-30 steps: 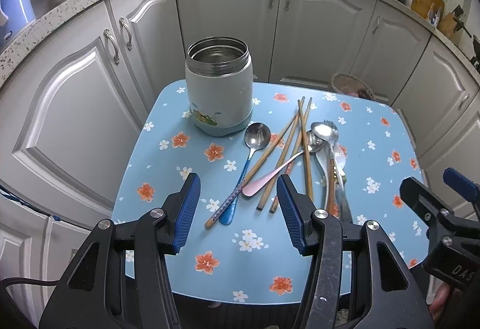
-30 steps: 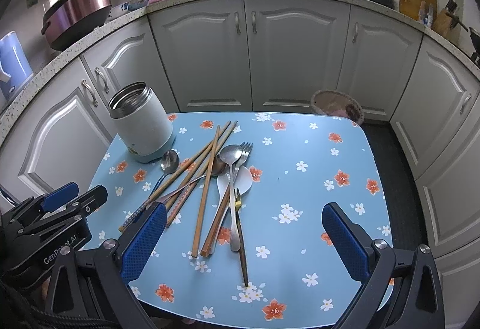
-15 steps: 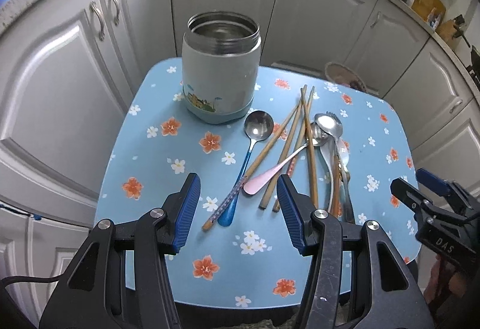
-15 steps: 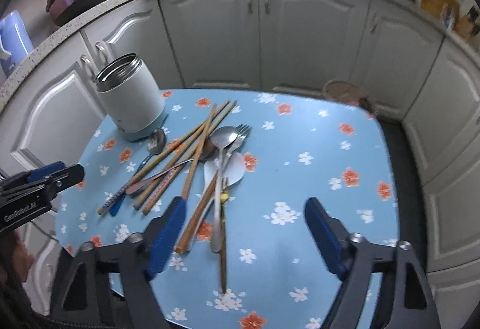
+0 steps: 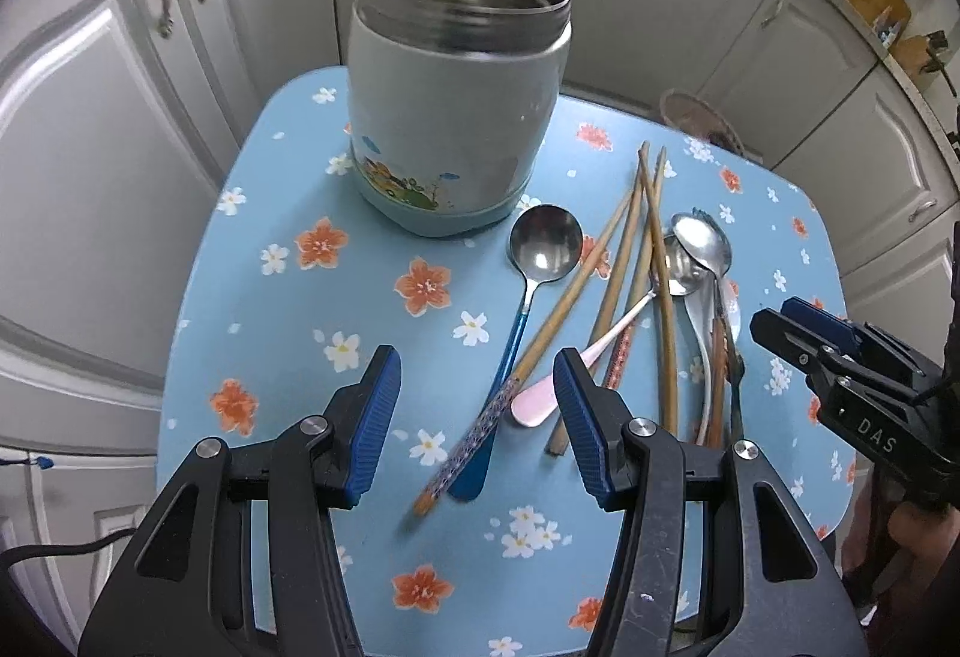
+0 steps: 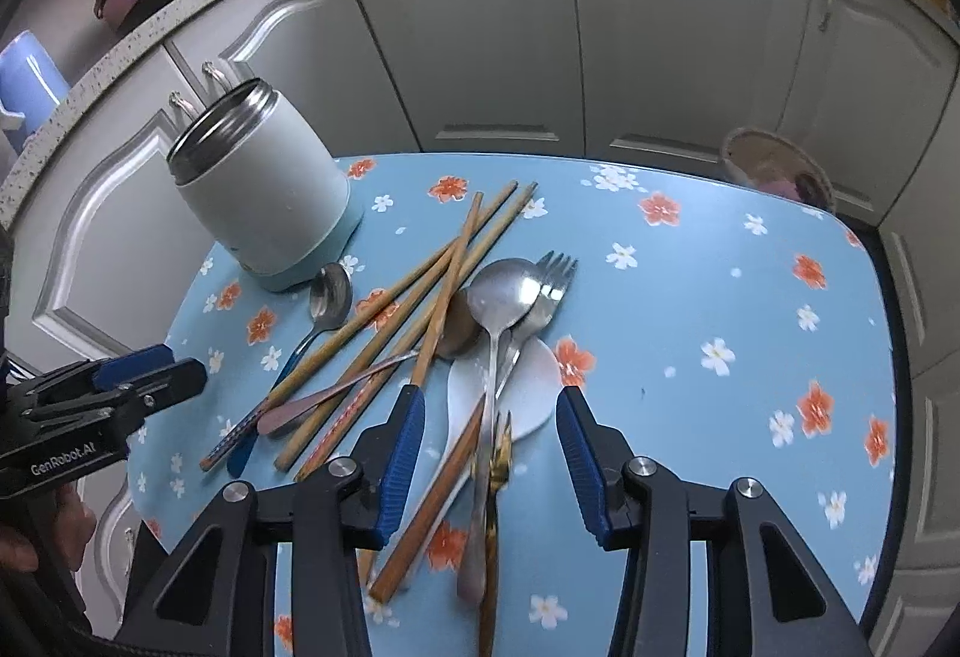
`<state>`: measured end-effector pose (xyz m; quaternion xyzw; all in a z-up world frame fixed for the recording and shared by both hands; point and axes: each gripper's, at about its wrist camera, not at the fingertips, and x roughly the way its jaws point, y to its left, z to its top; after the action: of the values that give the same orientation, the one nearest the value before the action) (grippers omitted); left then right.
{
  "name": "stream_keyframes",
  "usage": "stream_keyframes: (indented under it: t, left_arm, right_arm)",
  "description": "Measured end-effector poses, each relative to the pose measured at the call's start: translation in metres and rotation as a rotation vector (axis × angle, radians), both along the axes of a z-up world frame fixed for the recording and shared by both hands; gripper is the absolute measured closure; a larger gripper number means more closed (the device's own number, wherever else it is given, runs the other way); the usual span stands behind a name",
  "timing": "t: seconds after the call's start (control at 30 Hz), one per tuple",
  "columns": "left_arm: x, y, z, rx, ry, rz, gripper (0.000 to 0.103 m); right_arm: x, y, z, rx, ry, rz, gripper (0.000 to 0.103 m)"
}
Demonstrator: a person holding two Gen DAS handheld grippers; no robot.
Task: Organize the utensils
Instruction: 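Grasp a wooden chopstick with the right tool and lift it upright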
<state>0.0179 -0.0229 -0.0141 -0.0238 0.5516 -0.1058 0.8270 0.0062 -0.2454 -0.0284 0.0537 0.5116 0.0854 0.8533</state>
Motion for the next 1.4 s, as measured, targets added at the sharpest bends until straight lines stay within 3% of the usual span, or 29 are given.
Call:
stream_keyframes:
  t: [0.4,0.47,0.63,0.93,1.1,1.23,1.3,1.4]
  left_arm:
    - [0.028,-0.013,-0.016,-0.017,0.043,0.006,0.050]
    - [0.031,-0.014,-0.018,-0.017,0.049,0.009,0.045]
    - [0.038,-0.020,-0.022,-0.014,0.057,0.018,0.044]
    - [0.049,-0.025,-0.033,0.020,0.082,0.045,0.043]
    - [0.047,-0.028,-0.038,0.032,0.082,0.048,0.043]
    - [0.046,-0.027,-0.038,0.026,0.083,0.054,0.043]
    - [0.046,-0.025,-0.038,0.028,0.078,0.060,0.043]
    - [0.048,-0.020,-0.038,0.027,0.083,0.072,0.043]
  right_arm:
    - [0.021,0.002,-0.023,0.049,0.051,0.023,0.070]
    - [0.024,0.003,-0.026,0.046,0.059,0.029,0.075]
    - [0.029,0.000,-0.035,0.042,0.077,0.032,0.091]
    - [0.013,-0.027,-0.036,0.083,0.107,0.021,0.094]
    - [0.003,-0.047,-0.035,0.072,0.116,-0.028,0.095]
    - [-0.004,-0.054,-0.025,-0.003,0.089,-0.057,0.094]
    - [-0.005,-0.047,-0.012,0.059,0.059,-0.036,0.092]
    - [0.002,-0.026,0.001,0.111,0.029,0.008,0.074]
